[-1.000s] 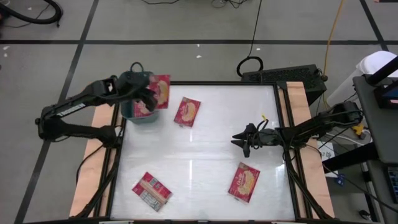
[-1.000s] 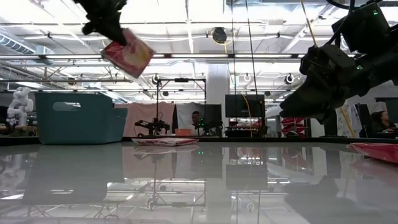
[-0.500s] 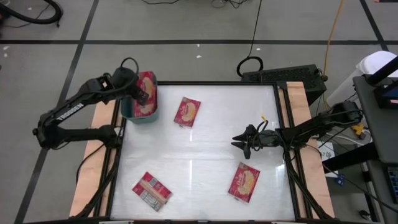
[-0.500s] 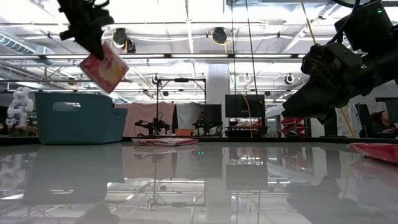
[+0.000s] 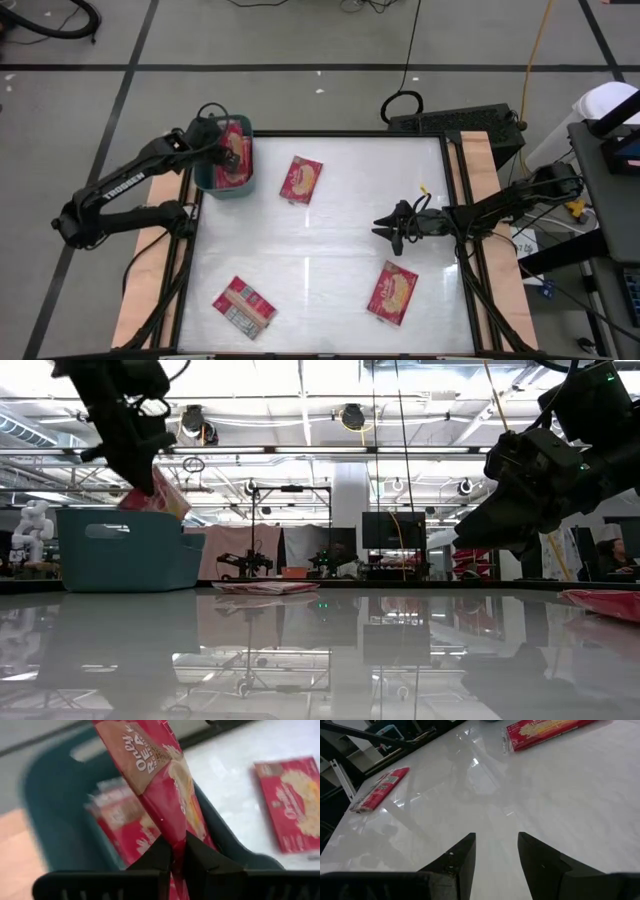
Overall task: Sort popcorn bags into baskets
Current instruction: Stack the red popcorn bag on top of the other red popcorn bag into the blue bin
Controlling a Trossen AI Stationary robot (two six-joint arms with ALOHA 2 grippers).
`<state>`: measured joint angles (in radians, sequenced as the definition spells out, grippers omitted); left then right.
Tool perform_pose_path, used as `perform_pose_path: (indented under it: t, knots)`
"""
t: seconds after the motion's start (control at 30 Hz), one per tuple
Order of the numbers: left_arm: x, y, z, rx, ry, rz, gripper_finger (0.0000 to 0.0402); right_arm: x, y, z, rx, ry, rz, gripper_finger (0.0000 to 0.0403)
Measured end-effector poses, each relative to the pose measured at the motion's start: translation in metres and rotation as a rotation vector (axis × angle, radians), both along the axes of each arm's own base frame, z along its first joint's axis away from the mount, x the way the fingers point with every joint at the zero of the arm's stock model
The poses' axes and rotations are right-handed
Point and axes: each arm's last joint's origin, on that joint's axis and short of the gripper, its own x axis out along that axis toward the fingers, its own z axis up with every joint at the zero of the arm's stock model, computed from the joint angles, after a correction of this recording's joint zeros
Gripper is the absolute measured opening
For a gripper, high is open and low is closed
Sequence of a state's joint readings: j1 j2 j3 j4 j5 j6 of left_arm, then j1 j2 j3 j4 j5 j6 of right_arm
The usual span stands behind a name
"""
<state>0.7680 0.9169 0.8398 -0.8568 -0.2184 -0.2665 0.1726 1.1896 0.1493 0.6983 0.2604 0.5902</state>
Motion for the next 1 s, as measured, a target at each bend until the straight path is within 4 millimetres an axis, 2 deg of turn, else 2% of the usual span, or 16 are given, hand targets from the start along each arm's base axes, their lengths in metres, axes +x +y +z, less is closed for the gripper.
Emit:
perform_pose_path:
  t: [0.23, 0.5, 0.83, 1.0]
  knots:
    - [-0.002, -0.002, -0.022, -0.071, 0.016, 0.01, 0.0031, 0.0, 0.0, 0.0, 0.0, 0.0, 0.0, 0.0141]
    - [-0.004, -0.002, -0.024, -0.044, 0.053, 0.044, 0.0042, 0.0, 0.0, 0.0, 0.0, -0.001, 0.0, 0.0141]
    - [-0.007, 0.001, -0.022, 0.039, 0.113, 0.128, 0.0168, 0.0, 0.0, 0.0, 0.011, -0.002, -0.005, 0.0141]
    - [-0.003, 0.004, -0.019, 0.083, 0.071, 0.141, 0.0205, 0.0, 0.0, 0.0, 0.031, -0.004, -0.014, 0.0141]
